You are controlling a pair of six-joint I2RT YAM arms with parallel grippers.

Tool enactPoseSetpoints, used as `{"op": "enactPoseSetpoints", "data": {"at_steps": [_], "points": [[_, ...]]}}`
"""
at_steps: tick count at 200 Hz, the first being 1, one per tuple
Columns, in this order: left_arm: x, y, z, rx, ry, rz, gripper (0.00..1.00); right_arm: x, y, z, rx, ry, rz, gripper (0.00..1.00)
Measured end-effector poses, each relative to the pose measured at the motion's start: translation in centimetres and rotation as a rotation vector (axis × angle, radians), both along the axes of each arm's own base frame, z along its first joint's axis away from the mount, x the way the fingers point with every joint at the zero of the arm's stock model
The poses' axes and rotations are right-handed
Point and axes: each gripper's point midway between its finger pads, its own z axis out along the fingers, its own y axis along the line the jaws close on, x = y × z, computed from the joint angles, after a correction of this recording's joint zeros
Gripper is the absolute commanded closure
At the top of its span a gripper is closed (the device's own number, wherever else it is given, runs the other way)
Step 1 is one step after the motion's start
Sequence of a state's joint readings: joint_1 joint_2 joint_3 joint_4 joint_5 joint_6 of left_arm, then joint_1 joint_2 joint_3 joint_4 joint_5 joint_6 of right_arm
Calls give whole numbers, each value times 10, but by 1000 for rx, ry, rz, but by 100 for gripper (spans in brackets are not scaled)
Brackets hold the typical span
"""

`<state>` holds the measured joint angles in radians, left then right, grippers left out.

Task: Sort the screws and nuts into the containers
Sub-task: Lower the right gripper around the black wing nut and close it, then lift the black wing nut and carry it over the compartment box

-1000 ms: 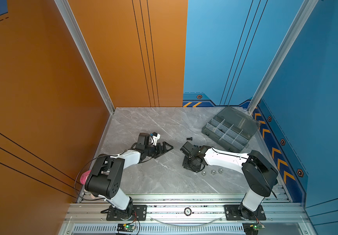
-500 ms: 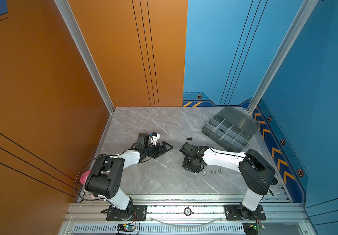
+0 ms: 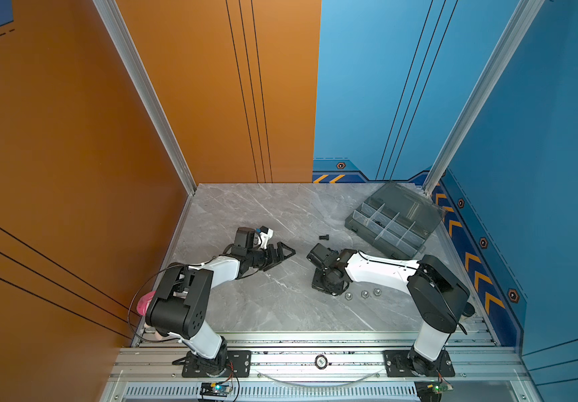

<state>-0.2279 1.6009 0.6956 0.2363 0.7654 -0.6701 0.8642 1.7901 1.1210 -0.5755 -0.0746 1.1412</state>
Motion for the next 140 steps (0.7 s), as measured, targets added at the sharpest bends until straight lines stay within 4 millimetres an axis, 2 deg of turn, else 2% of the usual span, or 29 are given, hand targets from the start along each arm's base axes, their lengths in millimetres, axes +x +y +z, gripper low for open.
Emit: {"op": "enactPoseSetpoints", "data": {"at_steps": [82,140], "points": [[0,0,0,-2,1,-1,2,0,1,2,-4,-7,44,100],[0,0,0,-2,1,-1,2,8,7,15,35,-29,84,100]]}}
